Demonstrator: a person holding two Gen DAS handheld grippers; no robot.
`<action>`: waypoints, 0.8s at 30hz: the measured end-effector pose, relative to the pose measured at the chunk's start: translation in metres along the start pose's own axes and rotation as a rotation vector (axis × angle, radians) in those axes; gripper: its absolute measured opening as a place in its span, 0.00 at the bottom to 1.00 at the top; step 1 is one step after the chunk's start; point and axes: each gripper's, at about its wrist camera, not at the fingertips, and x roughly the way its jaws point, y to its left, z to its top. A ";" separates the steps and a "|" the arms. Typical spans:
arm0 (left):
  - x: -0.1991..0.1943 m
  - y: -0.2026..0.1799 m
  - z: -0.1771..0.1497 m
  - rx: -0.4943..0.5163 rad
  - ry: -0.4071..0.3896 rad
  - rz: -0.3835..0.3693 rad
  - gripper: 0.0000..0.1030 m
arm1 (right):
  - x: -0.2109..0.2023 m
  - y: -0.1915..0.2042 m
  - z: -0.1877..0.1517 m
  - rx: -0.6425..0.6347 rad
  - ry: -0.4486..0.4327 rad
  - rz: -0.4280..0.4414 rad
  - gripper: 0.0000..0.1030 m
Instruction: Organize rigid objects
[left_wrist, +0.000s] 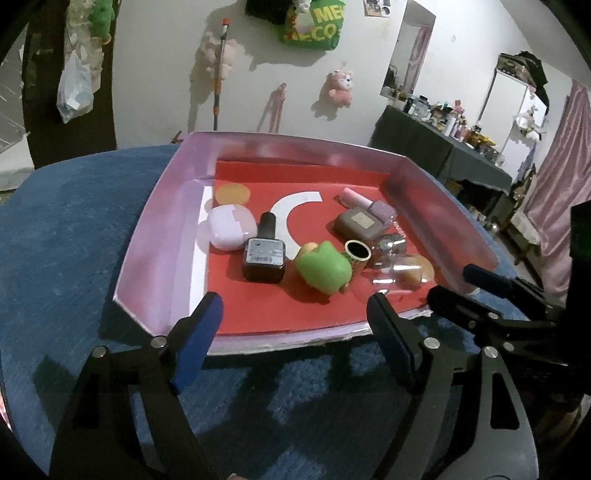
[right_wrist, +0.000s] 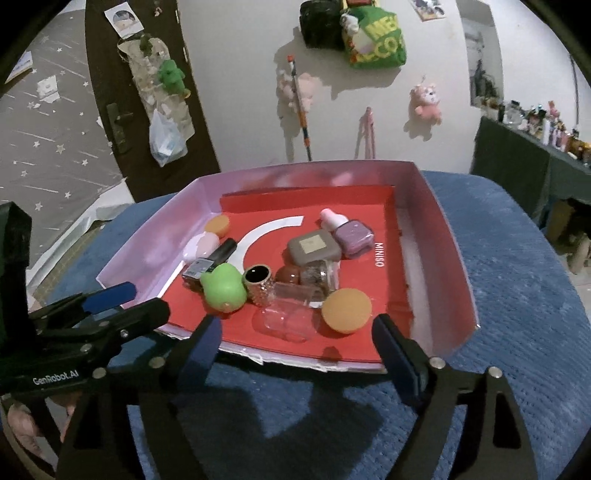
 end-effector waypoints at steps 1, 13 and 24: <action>0.000 0.000 -0.001 0.000 0.001 0.009 0.87 | -0.001 0.000 -0.001 0.000 -0.004 -0.006 0.85; 0.009 0.005 -0.011 0.005 0.001 0.085 0.99 | 0.002 -0.001 -0.009 -0.006 -0.016 -0.054 0.91; 0.006 0.007 -0.012 -0.004 -0.002 0.109 0.99 | 0.000 0.000 -0.009 0.004 -0.019 -0.041 0.92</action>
